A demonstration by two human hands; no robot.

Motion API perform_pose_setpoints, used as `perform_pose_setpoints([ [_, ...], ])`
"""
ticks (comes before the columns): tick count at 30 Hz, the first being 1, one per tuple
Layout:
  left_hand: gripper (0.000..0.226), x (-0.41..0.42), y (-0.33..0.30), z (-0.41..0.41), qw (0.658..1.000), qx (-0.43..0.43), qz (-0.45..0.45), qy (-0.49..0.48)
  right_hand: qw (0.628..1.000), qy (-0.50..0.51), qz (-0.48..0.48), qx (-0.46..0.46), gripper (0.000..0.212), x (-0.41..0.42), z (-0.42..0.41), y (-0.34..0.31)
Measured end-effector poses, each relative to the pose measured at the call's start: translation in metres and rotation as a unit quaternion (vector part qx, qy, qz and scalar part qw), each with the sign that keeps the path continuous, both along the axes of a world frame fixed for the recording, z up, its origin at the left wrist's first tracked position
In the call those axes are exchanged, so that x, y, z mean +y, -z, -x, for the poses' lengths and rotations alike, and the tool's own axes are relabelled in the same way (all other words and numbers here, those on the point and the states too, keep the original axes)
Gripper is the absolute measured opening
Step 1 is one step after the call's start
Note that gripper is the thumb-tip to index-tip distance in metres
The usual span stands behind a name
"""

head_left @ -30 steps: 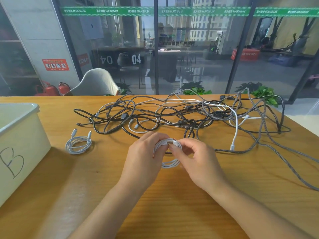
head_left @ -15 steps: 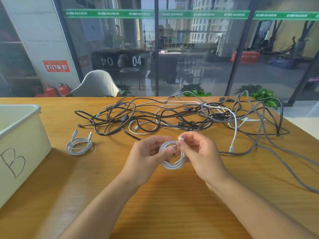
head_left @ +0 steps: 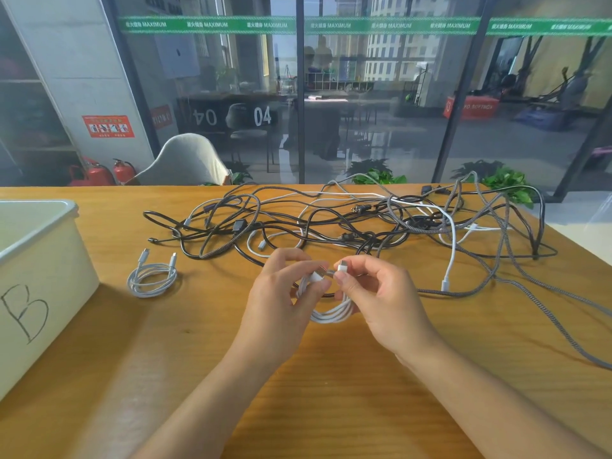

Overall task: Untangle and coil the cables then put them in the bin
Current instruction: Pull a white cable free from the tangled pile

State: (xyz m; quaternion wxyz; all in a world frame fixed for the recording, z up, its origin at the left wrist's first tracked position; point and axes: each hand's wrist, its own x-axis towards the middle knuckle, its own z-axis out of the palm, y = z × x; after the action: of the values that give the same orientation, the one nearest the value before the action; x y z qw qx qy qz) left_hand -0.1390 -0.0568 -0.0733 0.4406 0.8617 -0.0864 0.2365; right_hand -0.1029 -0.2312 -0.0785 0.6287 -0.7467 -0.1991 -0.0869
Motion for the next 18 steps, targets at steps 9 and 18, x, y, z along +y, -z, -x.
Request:
perform_pose_setpoints([
  [9,0.022,0.0017,0.0024,-0.0007,0.993,0.021,0.117,0.021,0.999,0.015,0.004,-0.030,0.006,0.0007,0.0010,0.0005],
  [18,0.023,0.0016,-0.0039,-0.0046,0.968,0.036,0.240,0.055,1.000,0.006,-0.020,-0.024,0.011,0.0028,0.0051,-0.0024],
])
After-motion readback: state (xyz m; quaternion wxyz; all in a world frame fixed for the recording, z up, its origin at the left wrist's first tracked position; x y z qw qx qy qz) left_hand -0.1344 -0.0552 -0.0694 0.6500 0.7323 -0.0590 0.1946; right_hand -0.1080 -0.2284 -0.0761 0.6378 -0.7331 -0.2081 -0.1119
